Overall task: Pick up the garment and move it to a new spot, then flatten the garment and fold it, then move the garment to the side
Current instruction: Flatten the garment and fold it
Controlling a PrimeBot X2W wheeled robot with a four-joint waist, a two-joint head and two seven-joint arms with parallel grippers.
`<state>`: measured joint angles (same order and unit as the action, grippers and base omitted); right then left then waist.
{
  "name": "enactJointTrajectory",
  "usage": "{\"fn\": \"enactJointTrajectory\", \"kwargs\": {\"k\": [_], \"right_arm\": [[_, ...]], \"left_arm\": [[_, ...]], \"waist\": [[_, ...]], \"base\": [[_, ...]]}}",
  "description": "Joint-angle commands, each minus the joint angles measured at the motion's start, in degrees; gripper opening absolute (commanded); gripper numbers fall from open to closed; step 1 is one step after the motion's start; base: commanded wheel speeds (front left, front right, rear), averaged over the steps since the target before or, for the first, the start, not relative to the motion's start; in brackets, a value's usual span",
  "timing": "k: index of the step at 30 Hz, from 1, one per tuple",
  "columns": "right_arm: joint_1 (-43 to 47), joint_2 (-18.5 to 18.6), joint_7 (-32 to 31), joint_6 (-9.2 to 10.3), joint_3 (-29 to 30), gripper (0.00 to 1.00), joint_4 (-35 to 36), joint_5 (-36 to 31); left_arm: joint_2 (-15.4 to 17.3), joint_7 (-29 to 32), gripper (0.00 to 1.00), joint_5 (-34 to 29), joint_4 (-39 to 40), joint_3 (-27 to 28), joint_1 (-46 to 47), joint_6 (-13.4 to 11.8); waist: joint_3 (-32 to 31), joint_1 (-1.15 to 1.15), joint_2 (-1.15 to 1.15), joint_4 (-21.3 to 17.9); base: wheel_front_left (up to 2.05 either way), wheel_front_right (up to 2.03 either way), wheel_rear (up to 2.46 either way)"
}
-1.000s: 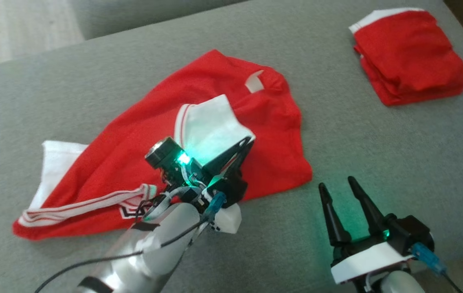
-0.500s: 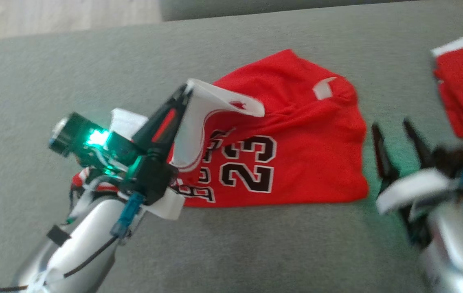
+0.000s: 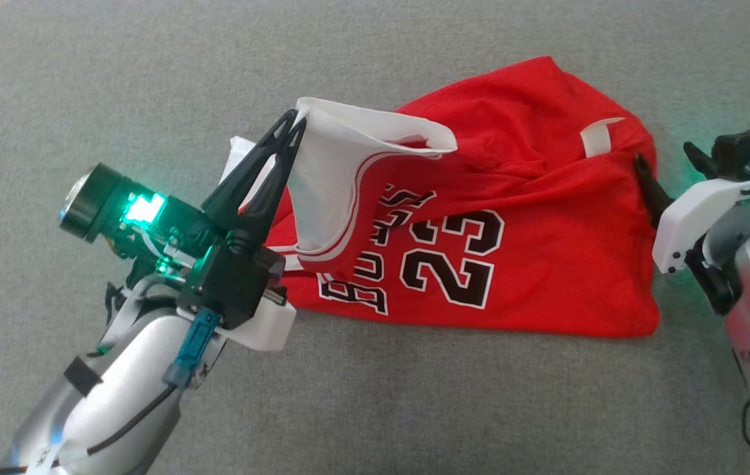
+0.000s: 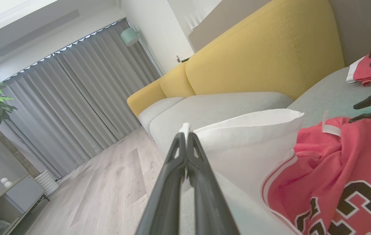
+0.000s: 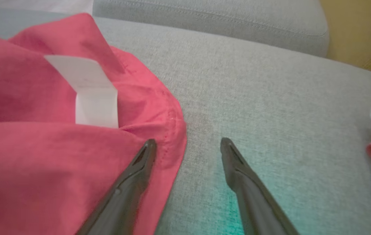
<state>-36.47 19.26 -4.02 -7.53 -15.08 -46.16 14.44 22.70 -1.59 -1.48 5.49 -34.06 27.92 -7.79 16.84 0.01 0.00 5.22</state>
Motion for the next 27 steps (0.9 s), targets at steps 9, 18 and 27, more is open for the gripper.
{"fn": "enactJointTrajectory", "kwargs": {"k": [9,18,27], "right_arm": [[-7.5,1.1,0.9,0.04,-7.7,0.97,-8.2,-0.3],[-10.3,1.9,-1.3,0.04,-14.8,0.45,-13.3,2.9],[-10.9,2.1,0.1,0.04,-17.9,0.0,-15.3,6.6]], "left_arm": [[2.6,0.2,0.0,0.5,2.5,2.6,2.8,-0.8],[3.0,0.3,0.0,1.1,2.3,2.0,2.2,-0.8],[3.6,0.1,0.0,1.7,2.0,2.4,1.7,-1.3]], "waist": [[0.5,-0.01,0.0,0.7],[-0.7,-0.01,0.0,1.6],[-2.2,-0.01,0.0,2.0]], "base": [[0.0,0.0,0.0],[0.0,0.0,0.0],[0.0,0.0,0.0]]}}
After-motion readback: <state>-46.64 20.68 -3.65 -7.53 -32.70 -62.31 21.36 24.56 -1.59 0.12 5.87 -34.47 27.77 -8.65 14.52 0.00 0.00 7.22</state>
